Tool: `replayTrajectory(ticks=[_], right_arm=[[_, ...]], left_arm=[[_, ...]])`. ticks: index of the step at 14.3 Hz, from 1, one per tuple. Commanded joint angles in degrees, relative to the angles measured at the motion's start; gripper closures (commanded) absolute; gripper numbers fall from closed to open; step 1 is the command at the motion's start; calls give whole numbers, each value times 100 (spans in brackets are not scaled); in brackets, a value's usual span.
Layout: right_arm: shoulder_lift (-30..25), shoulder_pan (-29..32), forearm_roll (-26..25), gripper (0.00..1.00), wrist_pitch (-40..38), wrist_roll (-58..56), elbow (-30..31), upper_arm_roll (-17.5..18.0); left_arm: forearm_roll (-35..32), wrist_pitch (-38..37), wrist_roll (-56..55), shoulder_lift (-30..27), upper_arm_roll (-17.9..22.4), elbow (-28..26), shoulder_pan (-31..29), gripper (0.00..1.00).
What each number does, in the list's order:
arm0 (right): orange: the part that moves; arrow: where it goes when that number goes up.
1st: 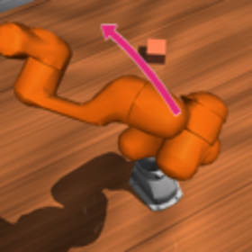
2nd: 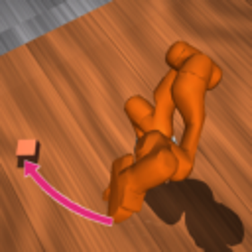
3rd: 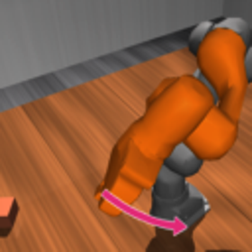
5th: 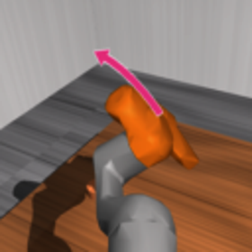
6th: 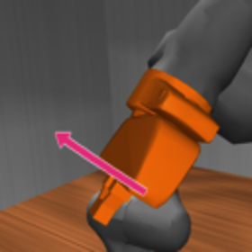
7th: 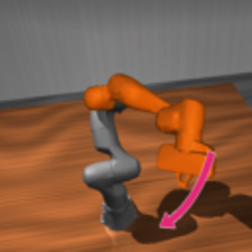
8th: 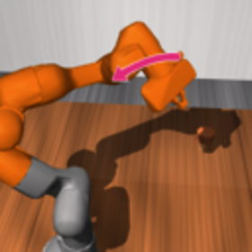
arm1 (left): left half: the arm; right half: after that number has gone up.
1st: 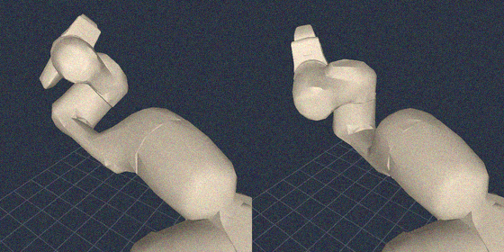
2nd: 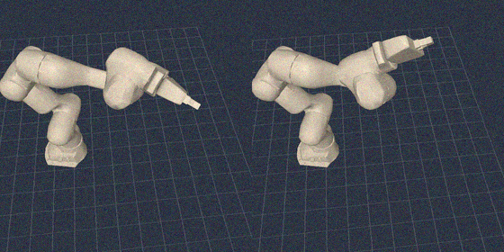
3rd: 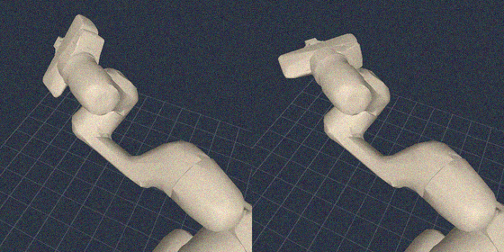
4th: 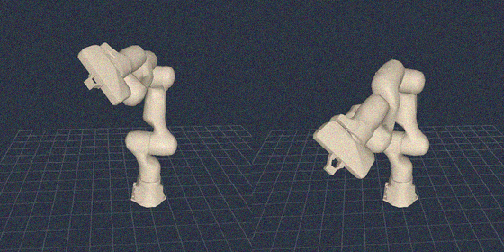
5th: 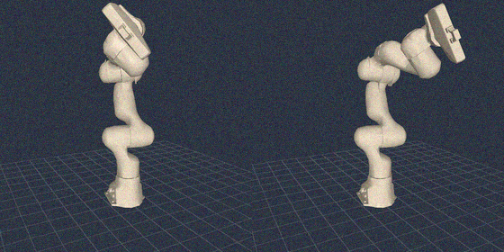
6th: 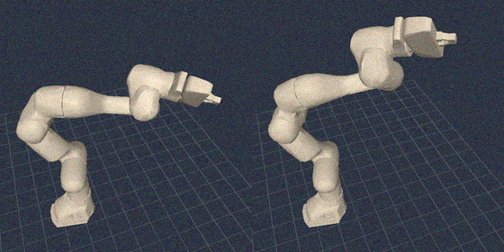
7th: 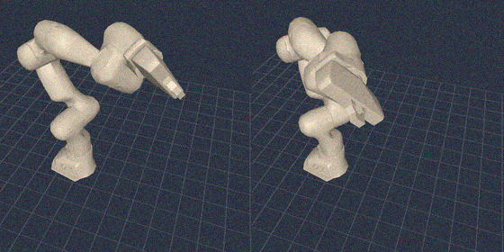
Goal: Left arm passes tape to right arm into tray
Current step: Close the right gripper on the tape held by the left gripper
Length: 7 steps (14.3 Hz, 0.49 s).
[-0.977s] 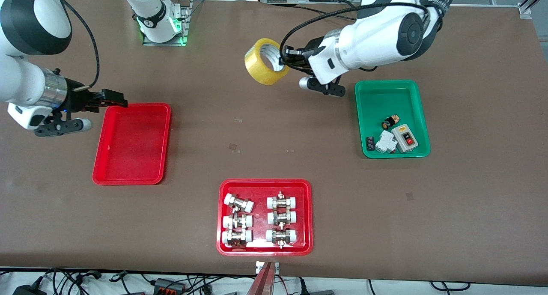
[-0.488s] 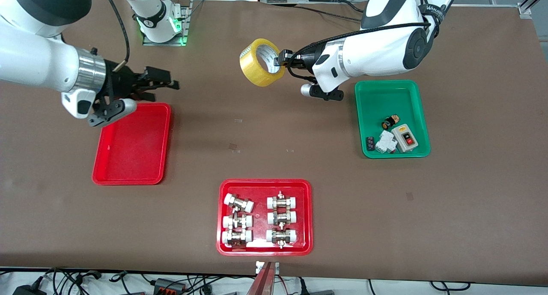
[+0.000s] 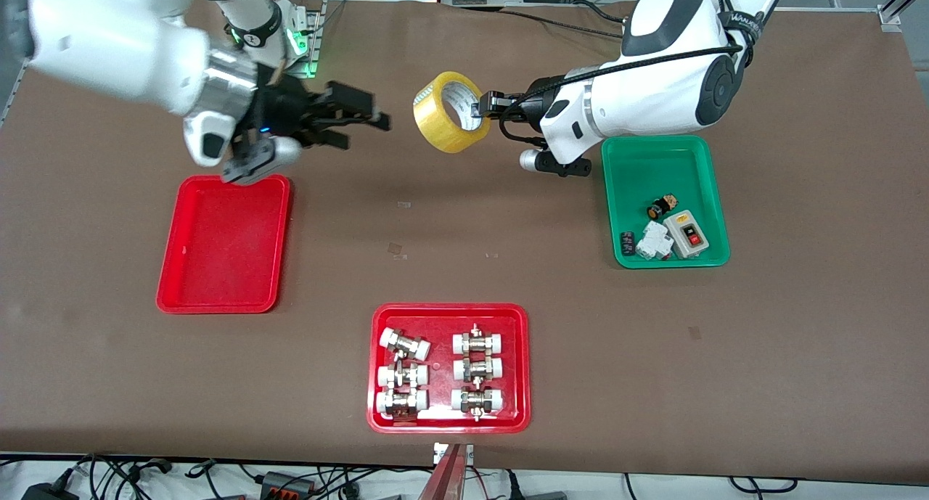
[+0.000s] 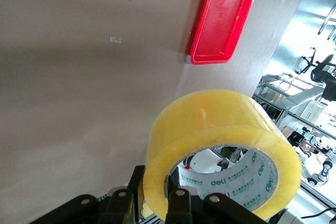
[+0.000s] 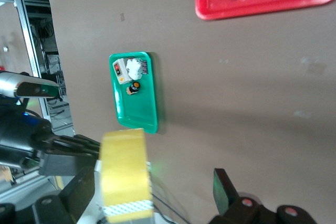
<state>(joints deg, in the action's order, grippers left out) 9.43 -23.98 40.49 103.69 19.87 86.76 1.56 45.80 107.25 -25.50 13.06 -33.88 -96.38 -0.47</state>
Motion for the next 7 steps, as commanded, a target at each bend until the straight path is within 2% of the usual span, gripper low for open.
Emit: replayTrajectory(ticks=[1, 4, 7], right_arm=[[137, -195, 143, 0, 73, 290, -81, -60], [296, -318, 494, 0, 73, 290, -54, -60], [349, -415, 530, 0, 82, 281, -54, -60]], left_arm=[[78, -222, 71, 30, -22, 164, -102, 98], [87, -231, 151, 30, -22, 155, -111, 98], [87, -301, 168, 30, -31, 164, -146, 98]])
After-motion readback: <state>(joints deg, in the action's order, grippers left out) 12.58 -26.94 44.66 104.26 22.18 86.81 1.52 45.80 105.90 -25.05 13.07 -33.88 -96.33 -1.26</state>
